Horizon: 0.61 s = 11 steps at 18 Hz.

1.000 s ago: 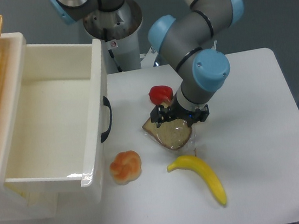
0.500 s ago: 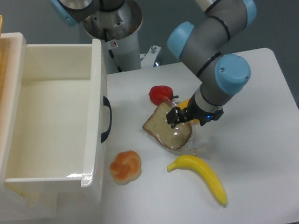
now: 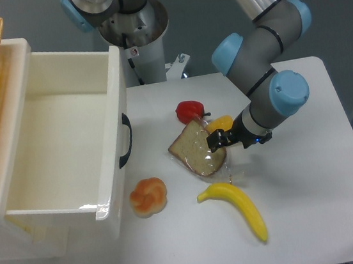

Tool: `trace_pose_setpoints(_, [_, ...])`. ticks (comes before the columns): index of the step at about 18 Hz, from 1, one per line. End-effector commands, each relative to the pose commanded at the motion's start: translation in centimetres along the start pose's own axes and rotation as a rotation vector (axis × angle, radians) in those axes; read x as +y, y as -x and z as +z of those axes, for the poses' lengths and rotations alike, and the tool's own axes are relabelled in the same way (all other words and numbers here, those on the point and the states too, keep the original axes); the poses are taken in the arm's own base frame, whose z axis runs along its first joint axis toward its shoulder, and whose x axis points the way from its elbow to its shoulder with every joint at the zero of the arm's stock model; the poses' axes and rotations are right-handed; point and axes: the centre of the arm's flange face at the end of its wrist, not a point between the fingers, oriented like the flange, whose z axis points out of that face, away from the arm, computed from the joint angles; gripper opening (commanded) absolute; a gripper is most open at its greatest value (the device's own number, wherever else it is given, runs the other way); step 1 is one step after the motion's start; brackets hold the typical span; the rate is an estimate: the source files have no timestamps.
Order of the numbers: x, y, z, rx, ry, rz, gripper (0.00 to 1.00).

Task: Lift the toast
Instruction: 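Lower the gripper onto the toast edge and close on it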

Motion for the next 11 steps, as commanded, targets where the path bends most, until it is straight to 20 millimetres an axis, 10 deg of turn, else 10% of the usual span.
trace_pose_setpoints(11, [-0.8, -1.8, 1.7, 0.007, 0.027, 0.031, 0.94])
